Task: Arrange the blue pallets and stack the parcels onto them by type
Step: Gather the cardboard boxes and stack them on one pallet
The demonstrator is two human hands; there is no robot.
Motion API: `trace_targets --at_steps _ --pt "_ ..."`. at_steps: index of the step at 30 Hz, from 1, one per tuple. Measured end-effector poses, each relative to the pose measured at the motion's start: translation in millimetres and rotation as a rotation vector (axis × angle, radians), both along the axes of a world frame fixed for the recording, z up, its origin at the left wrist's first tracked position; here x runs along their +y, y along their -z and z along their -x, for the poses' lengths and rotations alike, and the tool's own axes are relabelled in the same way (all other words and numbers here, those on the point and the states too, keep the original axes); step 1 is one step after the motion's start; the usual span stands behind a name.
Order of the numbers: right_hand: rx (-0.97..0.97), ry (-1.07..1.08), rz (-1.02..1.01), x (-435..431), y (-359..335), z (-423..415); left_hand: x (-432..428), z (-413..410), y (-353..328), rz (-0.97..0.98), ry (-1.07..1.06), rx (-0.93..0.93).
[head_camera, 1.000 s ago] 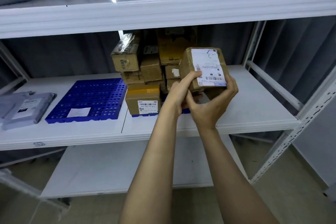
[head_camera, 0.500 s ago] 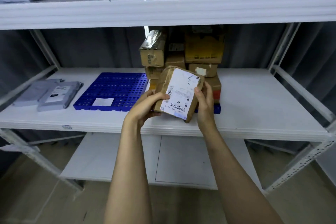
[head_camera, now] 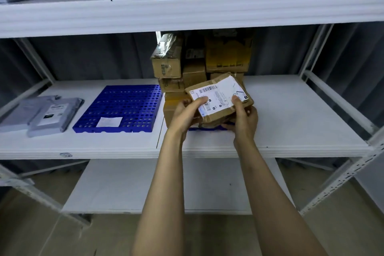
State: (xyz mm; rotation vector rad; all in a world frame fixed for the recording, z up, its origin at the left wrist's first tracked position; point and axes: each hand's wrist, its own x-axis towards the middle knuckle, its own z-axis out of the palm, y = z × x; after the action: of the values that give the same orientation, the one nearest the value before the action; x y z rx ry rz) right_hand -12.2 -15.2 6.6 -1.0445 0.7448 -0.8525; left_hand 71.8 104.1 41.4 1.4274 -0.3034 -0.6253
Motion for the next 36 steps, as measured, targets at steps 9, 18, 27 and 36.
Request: trace_targets --at_steps 9,18,27,36 --pt "-0.01 -0.079 0.045 -9 2 -4 -13 -6 -3 0.028 -0.085 -0.038" --pt "0.029 -0.294 0.262 0 10 -21 21 -27 -13 -0.016 -0.145 -0.336" --pt "0.164 -0.321 0.488 0 6 -52 35 -44 -8 0.013 -0.171 -0.384" --pt "0.194 -0.267 0.53 0 -1 -73 32 -53 -1 0.041 -0.183 -0.388"
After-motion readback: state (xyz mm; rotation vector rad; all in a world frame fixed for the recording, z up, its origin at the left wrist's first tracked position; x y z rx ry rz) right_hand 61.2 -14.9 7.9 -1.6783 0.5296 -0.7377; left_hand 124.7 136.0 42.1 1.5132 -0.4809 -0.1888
